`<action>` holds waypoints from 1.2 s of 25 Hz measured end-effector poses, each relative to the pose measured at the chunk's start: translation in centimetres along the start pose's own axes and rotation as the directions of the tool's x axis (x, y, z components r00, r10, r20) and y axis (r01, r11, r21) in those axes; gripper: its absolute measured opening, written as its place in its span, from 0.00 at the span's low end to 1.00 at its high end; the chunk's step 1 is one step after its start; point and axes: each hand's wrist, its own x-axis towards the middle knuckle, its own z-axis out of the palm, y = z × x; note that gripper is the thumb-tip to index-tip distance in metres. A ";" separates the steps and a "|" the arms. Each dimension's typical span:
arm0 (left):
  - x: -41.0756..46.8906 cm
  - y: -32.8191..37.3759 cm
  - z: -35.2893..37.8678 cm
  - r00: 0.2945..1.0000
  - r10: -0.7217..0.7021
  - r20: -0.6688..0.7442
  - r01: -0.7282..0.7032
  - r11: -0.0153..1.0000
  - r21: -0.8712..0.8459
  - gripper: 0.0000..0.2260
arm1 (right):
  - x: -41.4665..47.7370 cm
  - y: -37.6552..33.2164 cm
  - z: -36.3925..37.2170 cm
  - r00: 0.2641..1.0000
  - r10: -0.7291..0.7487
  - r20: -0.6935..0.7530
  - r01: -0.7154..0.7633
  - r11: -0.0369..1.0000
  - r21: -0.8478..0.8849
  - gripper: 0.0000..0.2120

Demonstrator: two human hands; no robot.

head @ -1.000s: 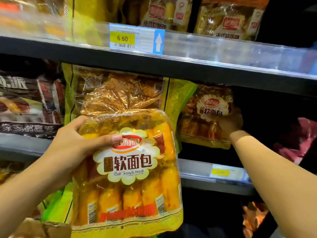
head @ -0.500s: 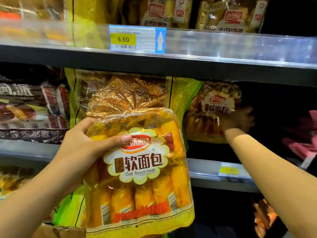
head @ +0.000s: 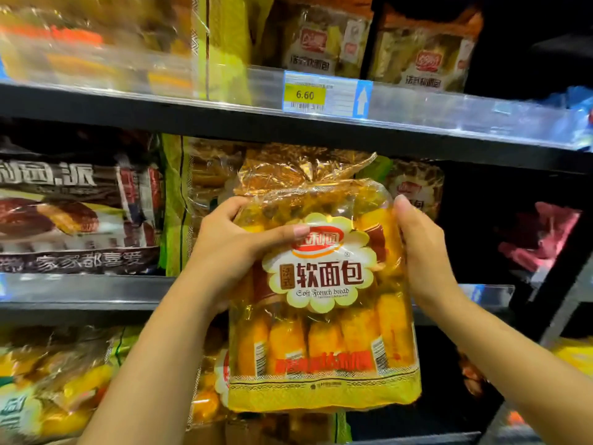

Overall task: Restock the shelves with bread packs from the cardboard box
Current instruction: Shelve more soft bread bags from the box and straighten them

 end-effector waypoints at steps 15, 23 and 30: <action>-1.1 0.6 5.0 0.987 0.131 -0.088 -0.098 0.947 0.307 0.45 | -0.7 3.5 -6.6 0.874 0.338 0.349 -0.429 0.874 0.228 0.20; -2.5 -0.2 4.0 0.982 0.187 -0.028 -0.112 0.697 0.709 0.43 | 3.3 4.9 -13.9 0.943 0.325 0.070 -0.332 0.921 0.205 0.19; -1.8 -2.0 6.7 0.937 0.334 0.106 -0.281 0.532 0.799 0.38 | 5.6 6.4 -15.7 0.862 0.507 -0.013 -0.483 0.827 0.289 0.17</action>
